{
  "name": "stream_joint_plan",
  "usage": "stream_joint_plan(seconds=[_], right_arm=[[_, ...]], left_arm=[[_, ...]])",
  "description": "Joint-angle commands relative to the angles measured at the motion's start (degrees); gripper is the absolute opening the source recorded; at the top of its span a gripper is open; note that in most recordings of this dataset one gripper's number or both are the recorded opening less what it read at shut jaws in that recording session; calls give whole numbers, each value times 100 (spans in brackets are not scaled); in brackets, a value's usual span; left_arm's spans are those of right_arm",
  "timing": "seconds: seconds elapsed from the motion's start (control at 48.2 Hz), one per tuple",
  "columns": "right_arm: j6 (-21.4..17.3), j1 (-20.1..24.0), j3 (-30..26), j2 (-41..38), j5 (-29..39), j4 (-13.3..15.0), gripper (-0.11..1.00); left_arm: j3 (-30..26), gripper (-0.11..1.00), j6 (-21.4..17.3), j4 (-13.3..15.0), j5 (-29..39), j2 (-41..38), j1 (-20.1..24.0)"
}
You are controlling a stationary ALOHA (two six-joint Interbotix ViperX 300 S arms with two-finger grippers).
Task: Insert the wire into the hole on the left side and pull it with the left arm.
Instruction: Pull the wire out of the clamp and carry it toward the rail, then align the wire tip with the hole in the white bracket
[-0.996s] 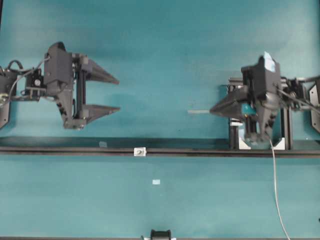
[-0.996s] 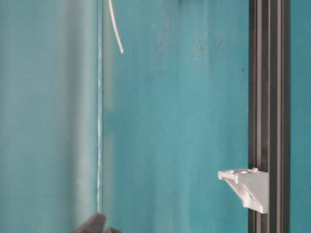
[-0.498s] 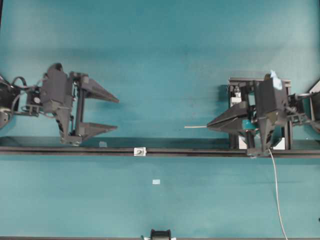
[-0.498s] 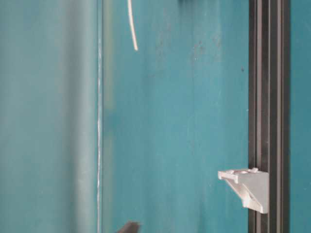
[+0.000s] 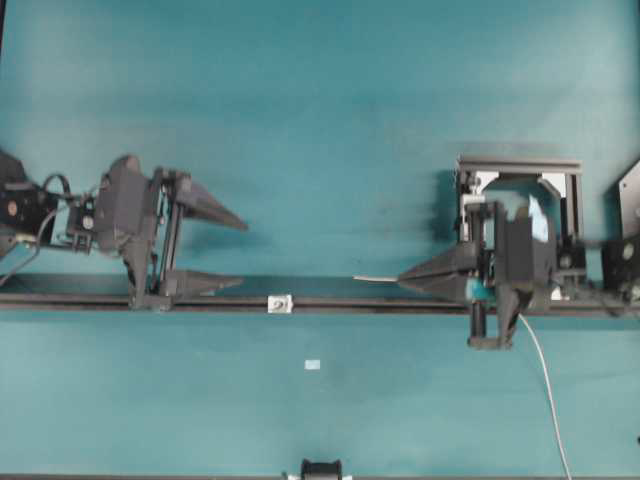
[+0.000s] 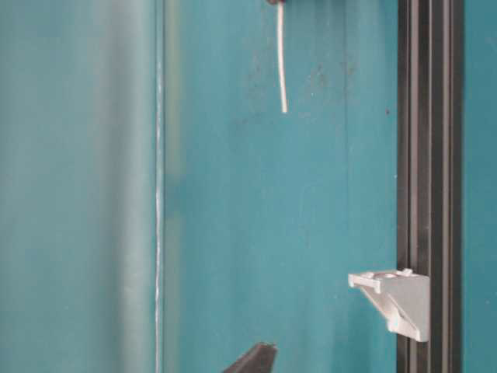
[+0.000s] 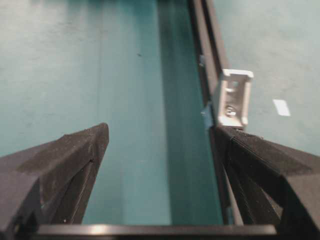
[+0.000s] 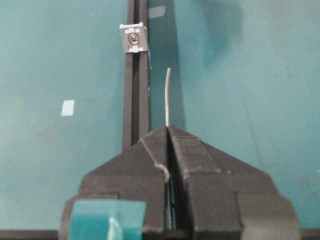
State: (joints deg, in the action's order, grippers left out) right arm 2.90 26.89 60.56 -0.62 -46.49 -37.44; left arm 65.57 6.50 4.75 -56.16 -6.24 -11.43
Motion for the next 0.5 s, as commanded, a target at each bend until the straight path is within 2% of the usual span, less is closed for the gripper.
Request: stream_joint_plan(seconds=[0.0, 0.477], right_arm=[[158, 237, -220, -149, -316, -369, 3], [167, 404, -571, -791, -439, -396, 3]], left_arm=[[-114, 70, 18, 35, -88, -44, -167], [-422, 68, 123, 35, -439, -729, -580]])
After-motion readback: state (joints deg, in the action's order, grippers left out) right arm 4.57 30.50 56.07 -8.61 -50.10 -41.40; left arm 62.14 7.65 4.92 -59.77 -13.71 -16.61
